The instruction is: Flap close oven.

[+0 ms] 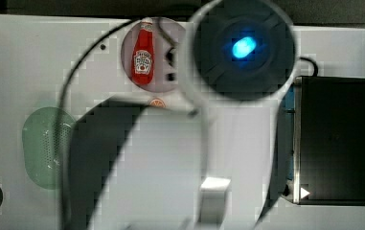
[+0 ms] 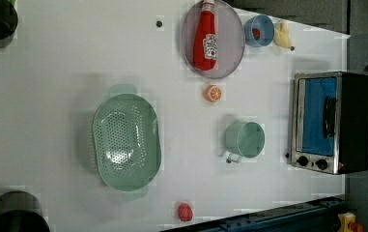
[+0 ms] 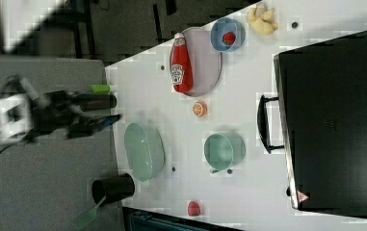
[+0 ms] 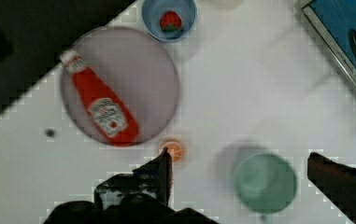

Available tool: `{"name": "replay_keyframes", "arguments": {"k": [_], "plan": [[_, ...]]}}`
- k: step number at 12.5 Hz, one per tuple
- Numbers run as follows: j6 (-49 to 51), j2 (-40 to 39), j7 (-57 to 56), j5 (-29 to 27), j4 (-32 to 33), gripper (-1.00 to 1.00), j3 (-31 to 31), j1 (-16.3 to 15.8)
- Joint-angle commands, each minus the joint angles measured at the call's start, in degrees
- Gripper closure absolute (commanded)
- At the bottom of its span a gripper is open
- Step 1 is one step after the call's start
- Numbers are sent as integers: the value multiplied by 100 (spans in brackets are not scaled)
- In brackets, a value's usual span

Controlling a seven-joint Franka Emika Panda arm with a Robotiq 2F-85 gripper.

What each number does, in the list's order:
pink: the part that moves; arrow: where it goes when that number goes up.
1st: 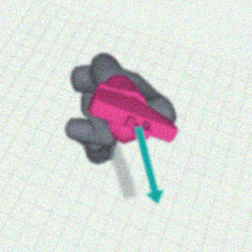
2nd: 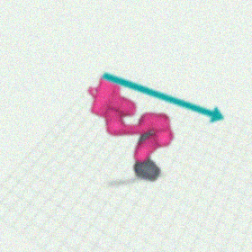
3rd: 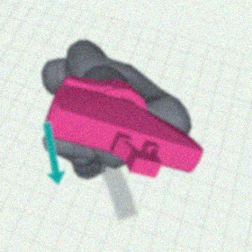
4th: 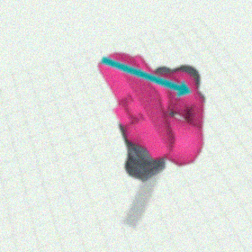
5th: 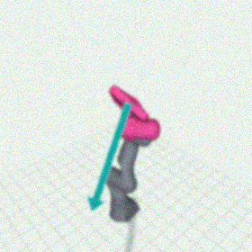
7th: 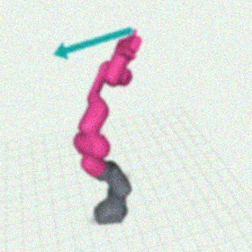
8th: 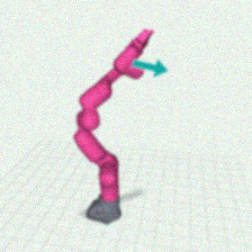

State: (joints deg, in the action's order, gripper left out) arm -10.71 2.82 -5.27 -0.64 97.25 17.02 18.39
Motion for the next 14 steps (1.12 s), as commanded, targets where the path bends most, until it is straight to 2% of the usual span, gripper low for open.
{"name": "replay_keyframes", "arguments": {"k": [1, 5, 14], "plan": [[235, 71, 1428, 3, 114, -100, -207, 139], [475, 388, 1428, 6, 451, -100, -341, 148], [475, 373, 1428, 6, 455, -100, -325, 146]]}}
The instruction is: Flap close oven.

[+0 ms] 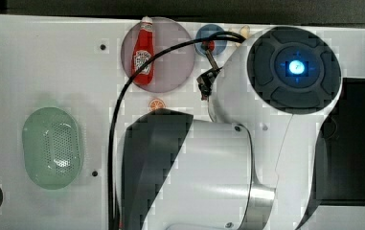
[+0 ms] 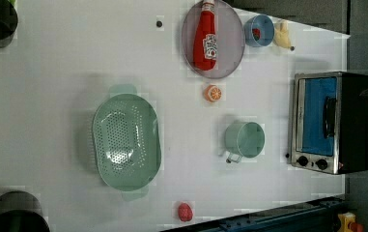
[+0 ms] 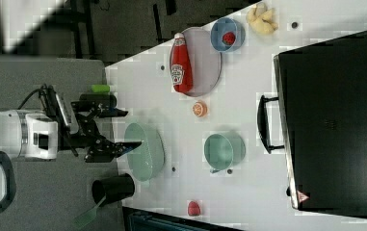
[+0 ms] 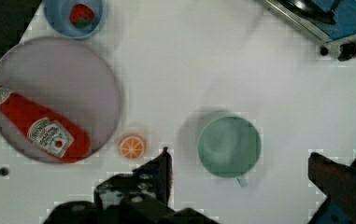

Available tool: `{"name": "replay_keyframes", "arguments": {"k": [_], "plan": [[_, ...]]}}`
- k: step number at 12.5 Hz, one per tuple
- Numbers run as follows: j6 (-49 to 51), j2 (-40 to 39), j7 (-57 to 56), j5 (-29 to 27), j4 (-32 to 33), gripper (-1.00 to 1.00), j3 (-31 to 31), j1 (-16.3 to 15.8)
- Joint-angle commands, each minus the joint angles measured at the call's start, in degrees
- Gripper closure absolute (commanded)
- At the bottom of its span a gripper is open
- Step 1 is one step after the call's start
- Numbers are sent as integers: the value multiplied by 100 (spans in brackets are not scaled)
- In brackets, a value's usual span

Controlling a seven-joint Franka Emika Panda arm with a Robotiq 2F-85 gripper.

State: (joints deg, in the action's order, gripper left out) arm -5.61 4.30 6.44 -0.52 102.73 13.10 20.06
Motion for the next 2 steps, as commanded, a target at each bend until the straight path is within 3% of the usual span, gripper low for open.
{"name": "replay_keyframes", "arguments": {"k": [1, 2], "plan": [[-35, 224, 257, -6, -94, -100, 66, -21], [-35, 225, 256, -6, -94, -100, 67, -22]]}}
